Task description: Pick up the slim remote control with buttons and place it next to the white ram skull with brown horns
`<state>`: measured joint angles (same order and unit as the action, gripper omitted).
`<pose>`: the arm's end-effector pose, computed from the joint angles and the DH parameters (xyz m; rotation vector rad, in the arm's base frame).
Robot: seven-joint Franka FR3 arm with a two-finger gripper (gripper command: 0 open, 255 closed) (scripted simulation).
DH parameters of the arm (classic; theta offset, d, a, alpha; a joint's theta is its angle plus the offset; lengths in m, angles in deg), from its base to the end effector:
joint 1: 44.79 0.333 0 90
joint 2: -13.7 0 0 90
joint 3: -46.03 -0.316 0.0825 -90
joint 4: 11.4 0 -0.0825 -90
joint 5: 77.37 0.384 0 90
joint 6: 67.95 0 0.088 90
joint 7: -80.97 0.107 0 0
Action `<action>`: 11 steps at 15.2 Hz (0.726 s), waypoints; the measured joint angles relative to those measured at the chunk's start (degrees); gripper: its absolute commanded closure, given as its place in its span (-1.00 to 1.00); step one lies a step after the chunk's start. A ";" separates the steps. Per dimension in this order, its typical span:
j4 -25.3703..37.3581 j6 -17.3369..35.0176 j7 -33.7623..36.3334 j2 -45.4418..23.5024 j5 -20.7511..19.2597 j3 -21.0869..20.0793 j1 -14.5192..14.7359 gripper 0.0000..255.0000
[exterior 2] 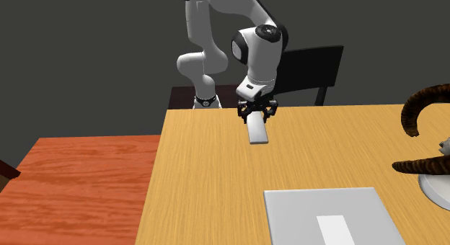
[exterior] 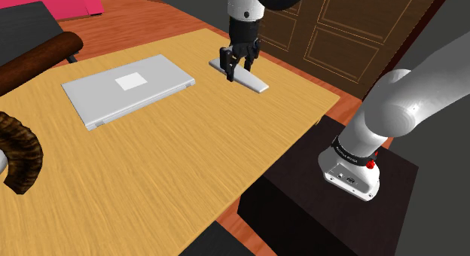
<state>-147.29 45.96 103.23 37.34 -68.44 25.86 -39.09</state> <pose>0.3801 0.2034 0.4704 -3.1334 0.0415 -0.0127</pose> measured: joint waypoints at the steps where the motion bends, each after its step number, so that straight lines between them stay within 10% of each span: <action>1: 0.48 -0.80 -0.11 0.32 -0.01 0.18 -0.02 1.00; 11: 7.24 -8.56 0.08 1.33 -0.42 0.97 -0.21 1.00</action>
<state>-140.06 37.40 103.32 38.68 -68.86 26.83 -39.31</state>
